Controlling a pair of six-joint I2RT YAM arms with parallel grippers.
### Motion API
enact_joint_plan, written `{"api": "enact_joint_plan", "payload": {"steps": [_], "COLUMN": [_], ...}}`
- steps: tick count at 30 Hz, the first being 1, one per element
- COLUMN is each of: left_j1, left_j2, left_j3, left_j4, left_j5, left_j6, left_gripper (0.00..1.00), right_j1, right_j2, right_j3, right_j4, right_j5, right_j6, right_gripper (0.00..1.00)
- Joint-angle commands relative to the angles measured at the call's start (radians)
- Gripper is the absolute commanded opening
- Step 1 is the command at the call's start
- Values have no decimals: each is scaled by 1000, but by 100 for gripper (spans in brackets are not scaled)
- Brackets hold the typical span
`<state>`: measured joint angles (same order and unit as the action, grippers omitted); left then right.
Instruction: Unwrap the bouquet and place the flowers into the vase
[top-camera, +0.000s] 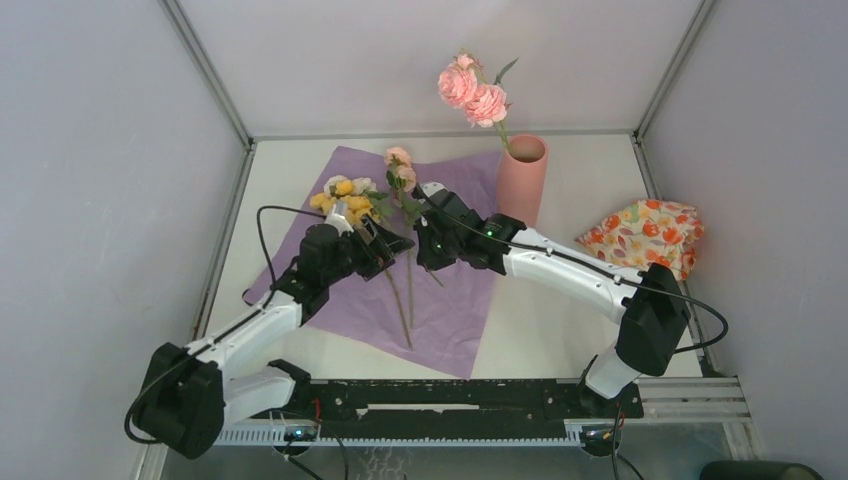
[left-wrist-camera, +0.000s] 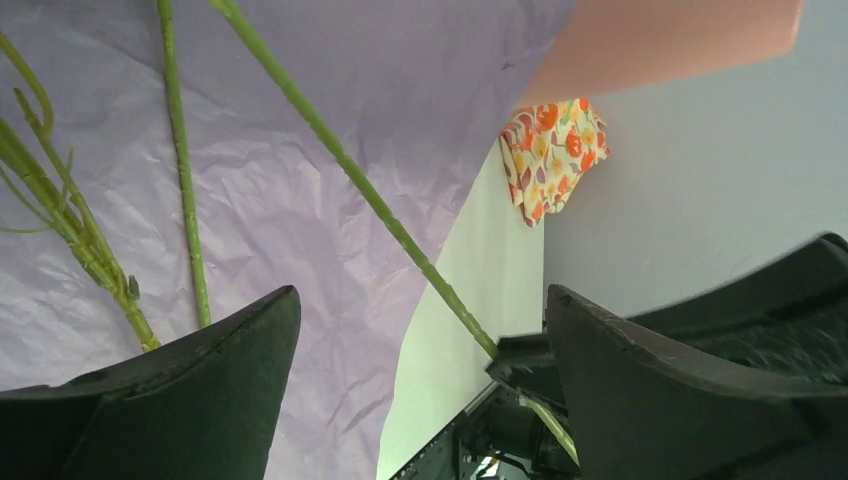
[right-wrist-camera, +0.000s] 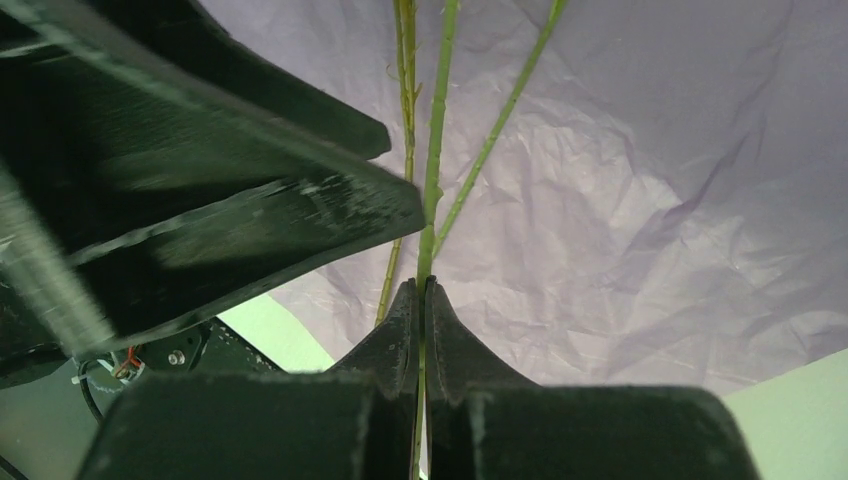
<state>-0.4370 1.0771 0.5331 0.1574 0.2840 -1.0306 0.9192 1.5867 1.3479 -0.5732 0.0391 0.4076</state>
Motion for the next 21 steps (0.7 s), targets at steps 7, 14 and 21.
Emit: {"api": "enact_joint_plan", "payload": {"steps": [7, 14, 21], "left_j1": [19, 21, 20], "left_j2": [218, 303, 299], "left_j3": [-1, 68, 65], "left_j4": [254, 274, 271], "left_j5": [35, 58, 66], "left_j6": [-73, -57, -29], "left_gripper": [89, 57, 33], "right_j1": [41, 46, 51], "right_j2": [-38, -49, -42], "right_j3": [-14, -48, -57], "right_j4": [56, 64, 71], "right_j5": [-16, -10, -7], "right_j6": [17, 26, 29], "right_gripper": [0, 0, 0]}}
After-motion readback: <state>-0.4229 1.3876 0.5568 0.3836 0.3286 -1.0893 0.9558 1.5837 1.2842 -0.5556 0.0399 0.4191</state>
